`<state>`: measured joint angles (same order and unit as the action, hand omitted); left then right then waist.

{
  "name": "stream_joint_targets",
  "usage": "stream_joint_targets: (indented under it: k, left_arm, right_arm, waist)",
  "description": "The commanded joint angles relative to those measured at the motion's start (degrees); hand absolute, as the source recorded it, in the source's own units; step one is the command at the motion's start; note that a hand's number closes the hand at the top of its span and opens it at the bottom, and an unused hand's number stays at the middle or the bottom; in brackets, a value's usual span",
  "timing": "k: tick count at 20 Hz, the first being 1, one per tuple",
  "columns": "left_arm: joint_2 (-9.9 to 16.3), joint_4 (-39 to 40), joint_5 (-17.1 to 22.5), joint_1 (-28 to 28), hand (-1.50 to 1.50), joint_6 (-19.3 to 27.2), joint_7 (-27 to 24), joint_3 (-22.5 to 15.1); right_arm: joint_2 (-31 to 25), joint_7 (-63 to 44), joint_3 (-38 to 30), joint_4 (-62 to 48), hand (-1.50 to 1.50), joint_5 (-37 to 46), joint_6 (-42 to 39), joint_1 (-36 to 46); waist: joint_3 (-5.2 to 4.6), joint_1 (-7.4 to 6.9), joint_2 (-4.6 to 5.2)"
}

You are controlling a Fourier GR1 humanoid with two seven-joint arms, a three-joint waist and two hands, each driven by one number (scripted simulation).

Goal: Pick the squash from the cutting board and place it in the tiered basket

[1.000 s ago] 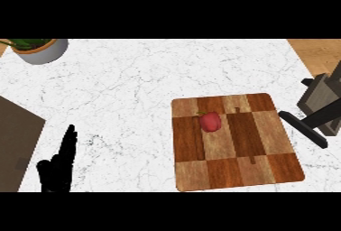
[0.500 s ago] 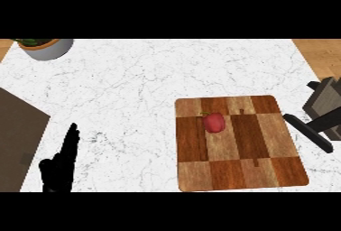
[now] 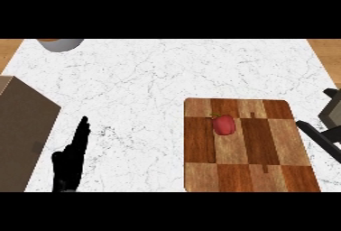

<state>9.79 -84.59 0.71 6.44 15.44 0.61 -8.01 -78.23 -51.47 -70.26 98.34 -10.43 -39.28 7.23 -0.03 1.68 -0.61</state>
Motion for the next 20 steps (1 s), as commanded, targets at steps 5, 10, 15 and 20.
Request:
stream_joint_targets:
  k: [5,10,15,20]
  left_arm:
    - [-3.19,6.19,-2.08,-2.92,0.00,0.49,-0.88,-1.95]
    - [-2.05,5.06,-1.02,-4.67,0.00,-0.57,1.74,-0.11]
    - [-0.55,-0.66,-0.85,-1.33,0.00,-2.38,3.95,-1.04]
    - [-1.91,3.88,-1.18,-1.86,0.00,-2.34,1.35,-0.72]
  right_arm:
    - [-10.08,-1.89,8.12,-14.18,1.50,2.28,6.37,-0.64]
    - [-13.63,4.02,15.57,-22.28,1.50,0.46,10.44,0.07]
    - [-11.30,10.21,23.04,-22.35,1.50,0.16,14.14,-0.39]
    - [-13.14,10.14,33.20,-23.31,1.50,-1.10,19.99,0.69]
  waist:
    - [-0.05,-2.53,1.05]
    - [-0.03,-3.30,1.12]
    - [0.03,-3.27,0.92]
    - [-0.04,-4.30,1.27]
